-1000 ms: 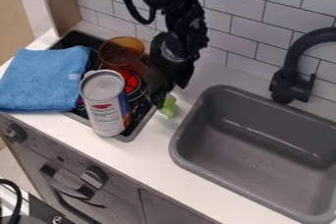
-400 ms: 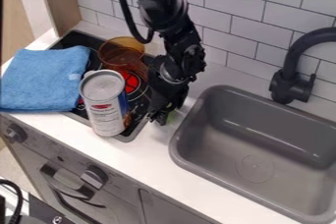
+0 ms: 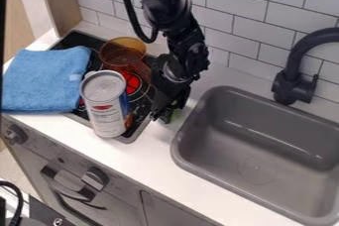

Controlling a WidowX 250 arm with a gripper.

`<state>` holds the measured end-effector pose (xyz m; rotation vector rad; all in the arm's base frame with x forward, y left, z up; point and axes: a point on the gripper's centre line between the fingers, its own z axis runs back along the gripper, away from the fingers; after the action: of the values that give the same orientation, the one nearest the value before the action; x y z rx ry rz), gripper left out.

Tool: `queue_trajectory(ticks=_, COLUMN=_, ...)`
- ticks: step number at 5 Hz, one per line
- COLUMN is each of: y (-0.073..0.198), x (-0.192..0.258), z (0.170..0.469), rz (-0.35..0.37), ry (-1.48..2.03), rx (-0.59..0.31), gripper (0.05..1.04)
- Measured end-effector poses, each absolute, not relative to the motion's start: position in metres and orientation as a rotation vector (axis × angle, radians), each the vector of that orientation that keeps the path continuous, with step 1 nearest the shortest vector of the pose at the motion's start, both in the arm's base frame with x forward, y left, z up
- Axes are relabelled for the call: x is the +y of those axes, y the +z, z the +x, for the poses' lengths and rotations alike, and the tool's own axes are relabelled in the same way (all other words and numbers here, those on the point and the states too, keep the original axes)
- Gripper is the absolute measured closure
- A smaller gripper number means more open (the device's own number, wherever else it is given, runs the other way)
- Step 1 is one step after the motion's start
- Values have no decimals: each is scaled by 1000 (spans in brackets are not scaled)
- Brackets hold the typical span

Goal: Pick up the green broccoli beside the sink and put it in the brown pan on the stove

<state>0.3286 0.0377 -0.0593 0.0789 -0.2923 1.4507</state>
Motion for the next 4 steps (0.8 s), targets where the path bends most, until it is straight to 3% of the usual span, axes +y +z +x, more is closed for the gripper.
queue_trajectory(ticks=1, y=-39, x=36, z=334, rz=79, ry=1469, rx=-233, gripper=537)
queue_trajectory(ticks=3, y=1, x=57, z=354, rz=1, ry=1543, rx=-224, gripper=537)
queue_trajectory(ticks=4, y=11, x=78, z=364, rz=-13, ry=1505, rx=-267, gripper=537)
